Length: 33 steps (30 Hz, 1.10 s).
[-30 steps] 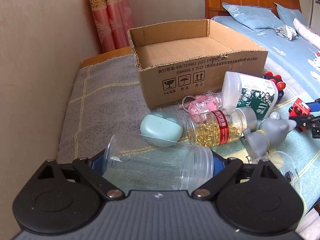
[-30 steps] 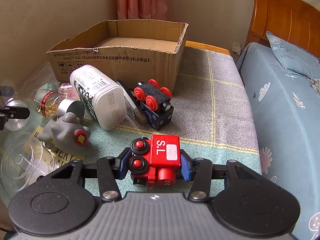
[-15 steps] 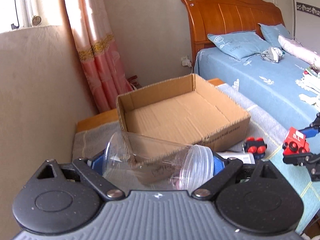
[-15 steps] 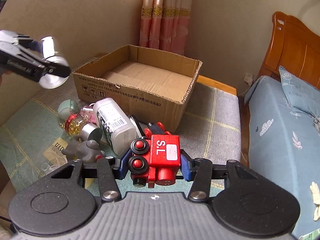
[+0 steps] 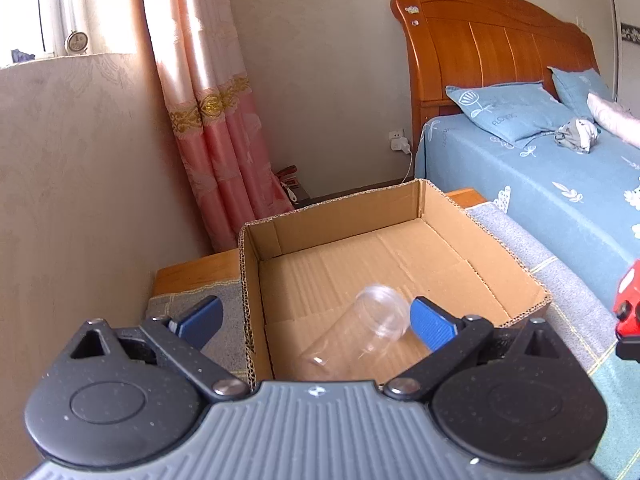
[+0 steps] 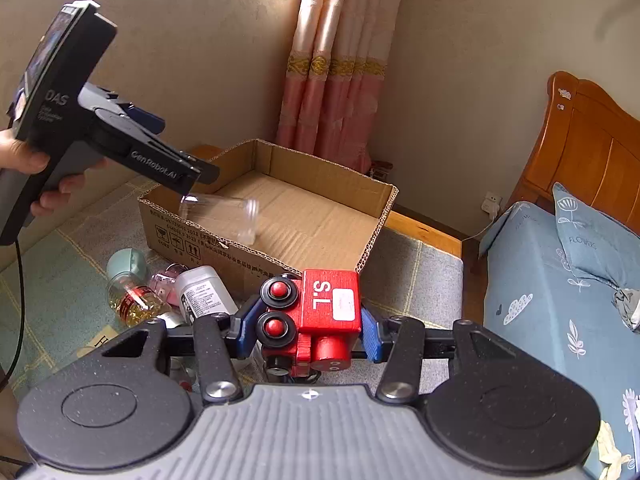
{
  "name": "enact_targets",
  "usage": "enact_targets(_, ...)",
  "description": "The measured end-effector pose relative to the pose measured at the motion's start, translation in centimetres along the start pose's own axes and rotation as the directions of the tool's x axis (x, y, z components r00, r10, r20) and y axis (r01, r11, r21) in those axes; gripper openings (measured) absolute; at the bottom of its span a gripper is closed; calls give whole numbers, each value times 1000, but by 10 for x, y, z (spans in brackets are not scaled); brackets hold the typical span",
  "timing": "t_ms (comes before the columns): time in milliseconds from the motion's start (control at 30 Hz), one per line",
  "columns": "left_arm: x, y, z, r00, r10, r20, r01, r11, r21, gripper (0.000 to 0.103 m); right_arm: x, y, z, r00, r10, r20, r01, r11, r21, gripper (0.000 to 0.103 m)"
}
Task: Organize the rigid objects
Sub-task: 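Carry both items into the cardboard box and open both tools to release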
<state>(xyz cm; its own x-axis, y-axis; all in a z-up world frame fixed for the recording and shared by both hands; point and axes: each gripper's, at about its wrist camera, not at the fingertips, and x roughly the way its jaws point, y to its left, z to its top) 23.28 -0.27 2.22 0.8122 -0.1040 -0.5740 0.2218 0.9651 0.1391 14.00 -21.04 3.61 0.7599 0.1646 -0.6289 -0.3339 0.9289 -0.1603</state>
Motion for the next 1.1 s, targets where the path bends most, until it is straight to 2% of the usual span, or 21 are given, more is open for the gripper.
enact_targets(167,-17,12,-28,999,28,-27,-30,996,-80,102,15,-6,20,1000,23,-10,-23,1000,11,55)
enact_targets(333,-34,26,-58,997,27,-68,-37,987,-158,102,37,-14,49,998,61,-21,-61,998,16,55)
enact_targets(500,-40,36,-78,992,63,-106,-82,978,-193,102,64,-21,84,995,91,-40,-91,996,6,55)
enact_targets(633,-47,46,-85,991,69,-111,-93,970,-227,102,96,-24,110,995,79,-67,-80,997,-11,55)
enact_targets(733,-55,51,-88,991,79,-104,-103,965,-243,102,121,-24,125,997,41,-72,-42,999,-12,55)
enact_targets(800,-56,52,-89,991,85,-102,-108,963,-248,102,134,-27,130,997,22,-72,-23,1000,-10,63)
enact_targets(867,-58,53,-91,991,88,-105,-111,962,-248,102,139,-30,132,998,-24,-66,24,1000,-2,90)
enact_targets(900,-58,53,-92,990,86,-109,-111,962,-248,102,138,-31,132,998,-27,-64,27,1000,-2,95)
enact_targets(933,-57,53,-93,990,84,-111,-109,963,-248,102,135,-32,131,998,-23,-58,23,1000,3,99)
enact_targets(1100,-57,51,-96,991,64,-113,-91,964,-251,102,112,-33,122,999,-7,-46,6,1000,-4,103)
